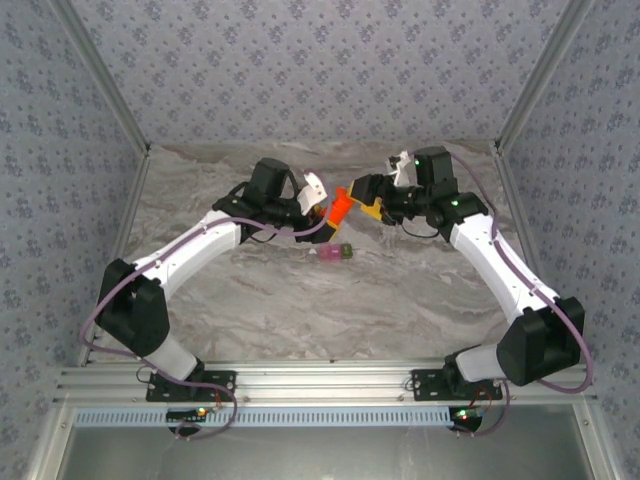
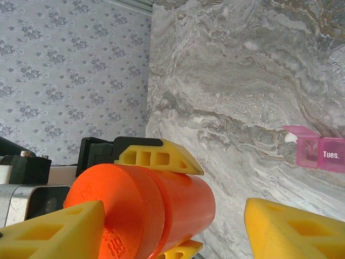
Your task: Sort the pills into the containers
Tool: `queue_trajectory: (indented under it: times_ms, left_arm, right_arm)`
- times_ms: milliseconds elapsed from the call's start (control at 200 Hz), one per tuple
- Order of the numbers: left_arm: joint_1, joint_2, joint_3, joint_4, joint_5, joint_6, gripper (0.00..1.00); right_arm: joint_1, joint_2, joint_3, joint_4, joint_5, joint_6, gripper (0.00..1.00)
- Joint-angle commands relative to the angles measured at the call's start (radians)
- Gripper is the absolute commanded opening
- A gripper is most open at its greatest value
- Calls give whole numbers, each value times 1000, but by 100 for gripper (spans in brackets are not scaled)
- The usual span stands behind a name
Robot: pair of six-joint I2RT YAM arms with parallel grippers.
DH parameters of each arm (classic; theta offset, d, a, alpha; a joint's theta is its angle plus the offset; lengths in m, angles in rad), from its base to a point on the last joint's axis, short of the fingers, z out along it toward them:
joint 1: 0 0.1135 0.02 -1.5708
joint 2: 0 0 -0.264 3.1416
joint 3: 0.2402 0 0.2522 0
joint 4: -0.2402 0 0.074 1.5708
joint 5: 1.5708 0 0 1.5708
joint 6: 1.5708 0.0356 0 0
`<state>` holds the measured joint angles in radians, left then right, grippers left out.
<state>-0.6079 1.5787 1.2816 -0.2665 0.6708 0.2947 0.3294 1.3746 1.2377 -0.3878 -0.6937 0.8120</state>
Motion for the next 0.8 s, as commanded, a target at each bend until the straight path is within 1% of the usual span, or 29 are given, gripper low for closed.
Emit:
queue_trajectory:
  times_ms: [0, 400, 795]
  left_arm:
    - [6, -22, 33, 60, 40, 8, 0]
    - [8, -16, 44, 52, 49, 7, 0]
    - [7, -7, 58, 56, 56, 3, 0]
  right_arm:
    - [1, -28, 21, -62, 23, -10, 72]
    - [60, -61, 69, -55, 38, 14, 72]
    - [90, -40, 43, -18, 36, 26, 71]
